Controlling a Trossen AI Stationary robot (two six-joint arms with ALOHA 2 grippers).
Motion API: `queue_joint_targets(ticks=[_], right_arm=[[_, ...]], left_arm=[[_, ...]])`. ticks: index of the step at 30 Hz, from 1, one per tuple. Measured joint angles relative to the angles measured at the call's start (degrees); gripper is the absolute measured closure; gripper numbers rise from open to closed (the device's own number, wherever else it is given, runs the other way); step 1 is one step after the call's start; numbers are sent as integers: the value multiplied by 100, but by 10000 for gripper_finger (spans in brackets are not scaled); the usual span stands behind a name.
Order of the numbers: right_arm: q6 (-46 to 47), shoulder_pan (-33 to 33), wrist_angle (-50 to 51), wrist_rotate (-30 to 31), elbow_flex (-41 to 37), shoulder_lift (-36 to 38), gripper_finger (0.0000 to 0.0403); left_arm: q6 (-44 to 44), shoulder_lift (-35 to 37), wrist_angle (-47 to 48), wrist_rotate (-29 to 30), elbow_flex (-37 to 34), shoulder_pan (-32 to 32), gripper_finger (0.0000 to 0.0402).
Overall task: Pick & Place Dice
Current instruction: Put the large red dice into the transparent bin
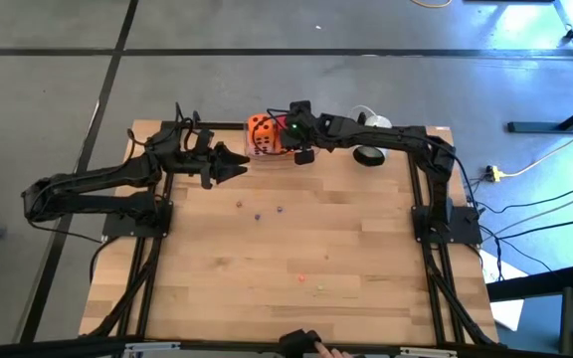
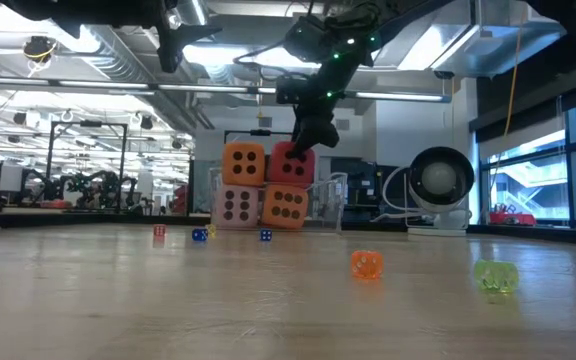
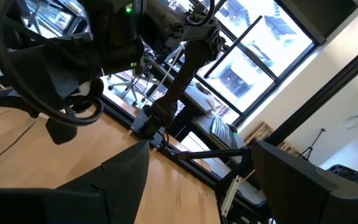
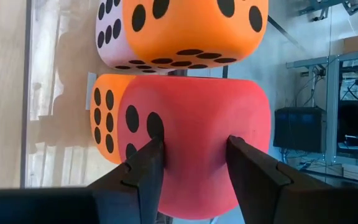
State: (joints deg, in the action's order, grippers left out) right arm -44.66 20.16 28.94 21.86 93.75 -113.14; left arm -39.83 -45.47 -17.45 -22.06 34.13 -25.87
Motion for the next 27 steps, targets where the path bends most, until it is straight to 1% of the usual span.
queue_joint_targets(ticks=[14,17,23,25,27], right_arm=[[-144,-116,-16,-61,-4,9,235],[-154,-116,-19,-156,-4,10,217],[-186,-116,-19,-162,-6,11,161],[-186,-116,-43,-23,-8,13,146],[-186,-116,-139,246,-8,13,134]], left_arm=[[17,0,22,-12,0,0,121],[17,0,38,-11,0,0,120],[13,0,144,-11,-2,0,121],[14,0,145,-13,-2,0,121],[14,0,145,-11,-2,0,120]])
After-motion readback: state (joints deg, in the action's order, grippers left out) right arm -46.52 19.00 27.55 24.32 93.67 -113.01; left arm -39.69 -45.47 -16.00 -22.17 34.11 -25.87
